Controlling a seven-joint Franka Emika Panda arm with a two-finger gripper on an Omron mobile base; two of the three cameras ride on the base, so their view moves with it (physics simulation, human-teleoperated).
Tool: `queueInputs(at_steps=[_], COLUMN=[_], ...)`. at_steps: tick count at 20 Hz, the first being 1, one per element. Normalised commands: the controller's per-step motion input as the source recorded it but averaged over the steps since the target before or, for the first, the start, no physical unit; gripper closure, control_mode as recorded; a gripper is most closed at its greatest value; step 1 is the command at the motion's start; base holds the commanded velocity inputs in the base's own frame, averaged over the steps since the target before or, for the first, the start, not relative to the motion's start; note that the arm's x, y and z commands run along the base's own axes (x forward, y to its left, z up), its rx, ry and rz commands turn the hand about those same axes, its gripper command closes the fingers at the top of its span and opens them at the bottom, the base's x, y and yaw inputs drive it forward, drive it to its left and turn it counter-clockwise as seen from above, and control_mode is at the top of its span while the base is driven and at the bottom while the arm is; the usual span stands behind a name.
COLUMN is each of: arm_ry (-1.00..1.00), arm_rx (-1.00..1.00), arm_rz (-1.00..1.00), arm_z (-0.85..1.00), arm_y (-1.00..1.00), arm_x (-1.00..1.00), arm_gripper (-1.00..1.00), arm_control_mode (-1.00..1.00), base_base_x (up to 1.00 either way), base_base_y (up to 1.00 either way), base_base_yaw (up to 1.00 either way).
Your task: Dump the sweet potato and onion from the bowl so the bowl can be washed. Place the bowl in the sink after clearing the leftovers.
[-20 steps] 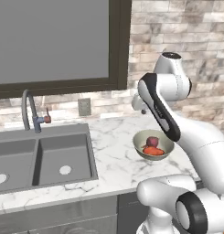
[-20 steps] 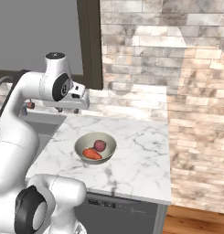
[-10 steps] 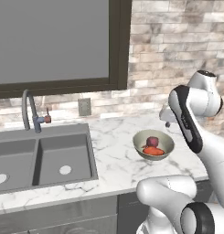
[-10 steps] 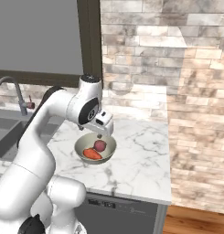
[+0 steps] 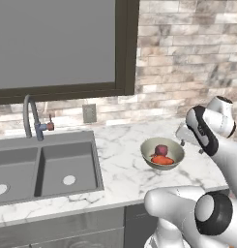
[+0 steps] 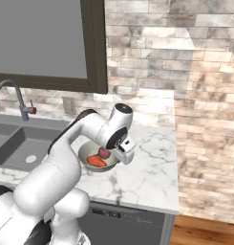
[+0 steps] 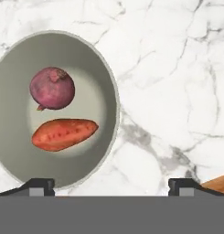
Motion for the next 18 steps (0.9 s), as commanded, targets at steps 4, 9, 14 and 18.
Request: queueInputs(at_steps=[4,9,14,18], arm_ry=[0.15,0.07,0.00,-0.01], arm_rx=[0.00,0.00,0.04,0.06], arm_rz=[-0.03,-0.01,0.00,0.00], arm_z=[-0.52,-0.62,-0.52,-0.16], arm_y=[0.00,-0.06,-0.12,0.00], arm_x=[0.60,0.15,0.02,0.12], arm_gripper=[-1.00,-1.00,-1.00,-1.00], arm_control_mode=[-1.00,-1.00,-1.00,-1.00], base_base_x=[0.00,0.00,0.00,0.00], base_base_y=[0.00,0.00,0.00,0.00], base_base_yaw=[0.00,0.00,0.00,0.00])
